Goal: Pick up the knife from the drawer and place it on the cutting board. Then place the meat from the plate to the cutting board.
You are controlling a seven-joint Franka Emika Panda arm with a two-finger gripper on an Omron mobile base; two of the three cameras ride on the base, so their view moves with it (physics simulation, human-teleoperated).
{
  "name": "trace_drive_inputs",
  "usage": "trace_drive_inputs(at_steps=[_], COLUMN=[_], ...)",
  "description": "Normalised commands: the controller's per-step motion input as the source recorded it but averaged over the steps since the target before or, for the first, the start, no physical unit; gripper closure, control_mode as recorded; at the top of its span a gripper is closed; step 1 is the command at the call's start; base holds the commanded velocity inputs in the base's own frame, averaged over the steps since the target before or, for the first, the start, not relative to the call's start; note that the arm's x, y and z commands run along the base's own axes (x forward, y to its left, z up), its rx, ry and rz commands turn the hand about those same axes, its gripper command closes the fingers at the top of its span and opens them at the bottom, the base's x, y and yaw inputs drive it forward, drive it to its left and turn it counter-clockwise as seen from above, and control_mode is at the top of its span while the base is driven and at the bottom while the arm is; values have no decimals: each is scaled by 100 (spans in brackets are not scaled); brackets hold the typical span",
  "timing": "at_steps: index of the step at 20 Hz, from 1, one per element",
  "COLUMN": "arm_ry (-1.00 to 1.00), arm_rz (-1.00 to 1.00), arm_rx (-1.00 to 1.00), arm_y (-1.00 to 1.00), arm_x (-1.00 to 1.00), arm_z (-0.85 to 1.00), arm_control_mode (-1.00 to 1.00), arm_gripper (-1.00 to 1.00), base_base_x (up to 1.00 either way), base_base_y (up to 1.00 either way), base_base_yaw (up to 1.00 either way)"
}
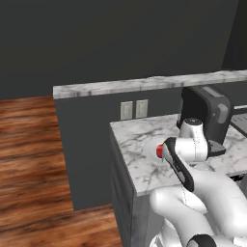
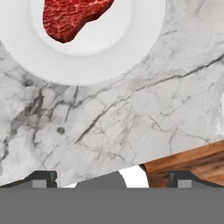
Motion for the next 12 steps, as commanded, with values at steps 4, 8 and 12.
trace_drive_inputs(at_steps=[4, 8, 12], arm_ry=[0, 0, 0], arm_rz=[-1, 0, -3], arm_rx=[8, 6, 0], arm_y=[0, 0, -9], arm_x=[59, 52, 46], arm_z=[0, 0, 0], arm_control_mode=[-100, -100, -100], arm_gripper=[-100, -100, -100], base_base_x=[0, 0, 0], base_base_y=[0, 0, 0], base_base_yaw=[0, 0, 0])
